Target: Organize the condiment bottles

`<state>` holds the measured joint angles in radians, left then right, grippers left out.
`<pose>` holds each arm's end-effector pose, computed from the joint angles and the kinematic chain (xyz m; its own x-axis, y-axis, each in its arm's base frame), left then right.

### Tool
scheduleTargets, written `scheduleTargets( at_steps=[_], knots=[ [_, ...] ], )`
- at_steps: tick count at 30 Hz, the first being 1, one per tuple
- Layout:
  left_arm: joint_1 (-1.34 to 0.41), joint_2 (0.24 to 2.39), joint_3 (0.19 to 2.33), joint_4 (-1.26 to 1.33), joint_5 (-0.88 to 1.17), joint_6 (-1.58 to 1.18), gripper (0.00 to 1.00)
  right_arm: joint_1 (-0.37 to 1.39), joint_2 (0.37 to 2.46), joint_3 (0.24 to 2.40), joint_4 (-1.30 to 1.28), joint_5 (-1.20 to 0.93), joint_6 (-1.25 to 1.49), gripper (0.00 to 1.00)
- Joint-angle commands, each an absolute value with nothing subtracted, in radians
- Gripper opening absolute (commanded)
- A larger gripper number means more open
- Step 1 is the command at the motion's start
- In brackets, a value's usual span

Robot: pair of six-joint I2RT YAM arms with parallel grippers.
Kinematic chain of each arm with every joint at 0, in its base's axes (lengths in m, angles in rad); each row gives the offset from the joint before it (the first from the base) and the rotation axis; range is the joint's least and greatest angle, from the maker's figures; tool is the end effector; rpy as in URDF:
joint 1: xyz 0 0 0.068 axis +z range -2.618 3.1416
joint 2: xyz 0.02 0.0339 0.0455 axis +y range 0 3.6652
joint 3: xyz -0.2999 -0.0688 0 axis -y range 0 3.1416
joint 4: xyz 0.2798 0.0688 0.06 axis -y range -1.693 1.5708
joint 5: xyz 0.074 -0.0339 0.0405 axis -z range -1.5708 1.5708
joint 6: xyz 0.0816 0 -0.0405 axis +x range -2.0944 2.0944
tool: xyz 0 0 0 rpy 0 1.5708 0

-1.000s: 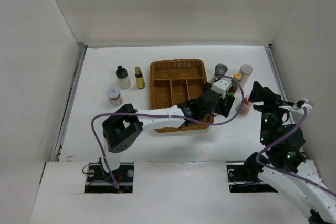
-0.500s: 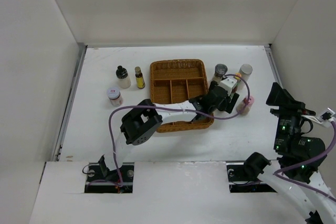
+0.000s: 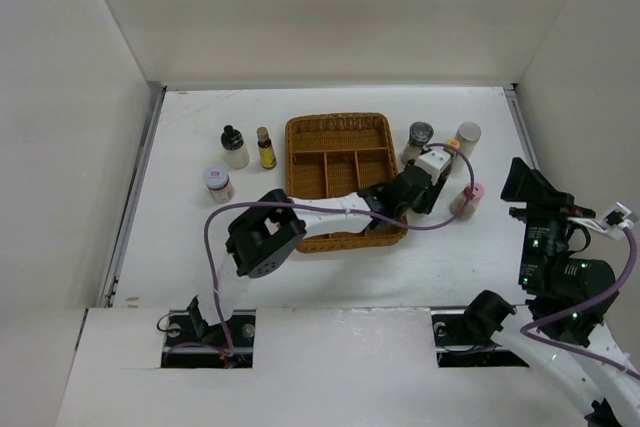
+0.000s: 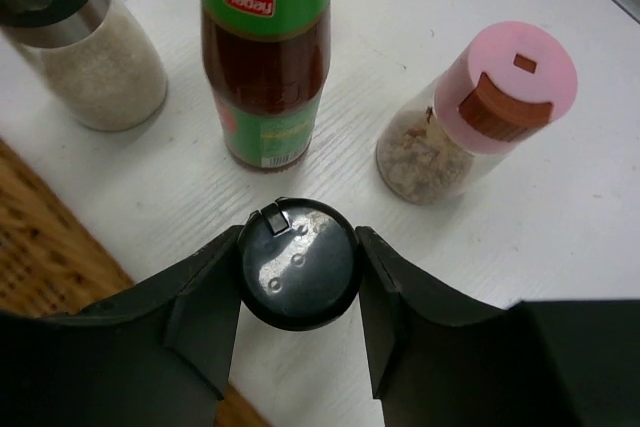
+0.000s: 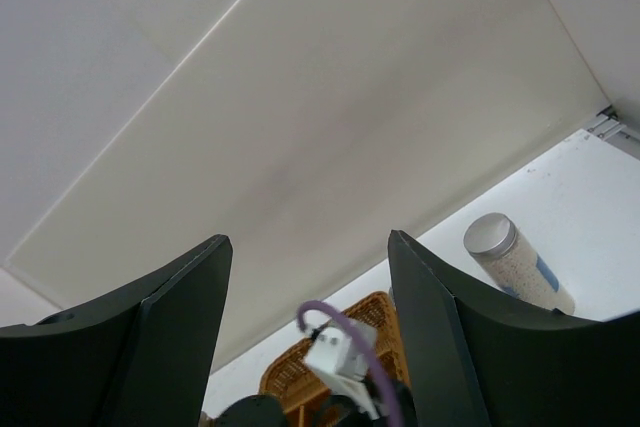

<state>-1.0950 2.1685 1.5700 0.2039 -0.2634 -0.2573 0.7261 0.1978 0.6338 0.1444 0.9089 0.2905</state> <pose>0.2913 -0.5190 0.1946 -0.3607 0.1636 -0.9182 0.6787 0.7213 -0.1381 0.0861 -0.0096 0.4131 0.4173 0.6059 -0.6773 -0.0358 0.7557 0.6540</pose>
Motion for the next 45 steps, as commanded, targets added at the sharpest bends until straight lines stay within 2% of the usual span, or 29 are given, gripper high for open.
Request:
scheduleTargets(
  at_steps=[1, 6, 10, 15, 19, 24, 35, 45],
  knots=[
    [-1.084, 1.915, 1.496, 0.334, -0.294, -0.245, 0.25, 0.748, 0.192, 0.617, 0.183, 0.907, 0.273, 0.7],
    [-1.006, 1.695, 1.329, 0.334, -0.354, -0.245, 0.26, 0.777, 0.21, 0.598, 0.183, 0.904, 0.271, 0.7],
    [-0.857, 1.58, 1.211, 0.324, -0.437, -0.245, 0.26, 0.812, 0.259, 0.571, 0.189, 0.899, 0.282, 0.71],
    [-0.638, 1.62, 1.172, 0.389, -0.508, -0.271, 0.27, 0.864, 0.348, 0.561, 0.202, 0.838, 0.288, 0.73],
    [-0.555, 1.729, 1.224, 0.429, -0.48, -0.276, 0.27, 0.881, 0.434, 0.537, 0.229, 0.807, 0.29, 0.74],
    [-0.536, 1.827, 1.293, 0.403, -0.446, -0.273, 0.26, 0.892, 0.491, 0.523, 0.236, 0.796, 0.319, 0.74],
    [-0.545, 1.947, 1.255, 0.46, -0.463, -0.275, 0.29, 0.884, 0.515, 0.503, 0.236, 0.762, 0.362, 0.76],
    [-0.556, 1.979, 1.229, 0.482, -0.508, -0.273, 0.43, 0.869, 0.52, 0.508, 0.236, 0.758, 0.371, 0.77]
  ],
)
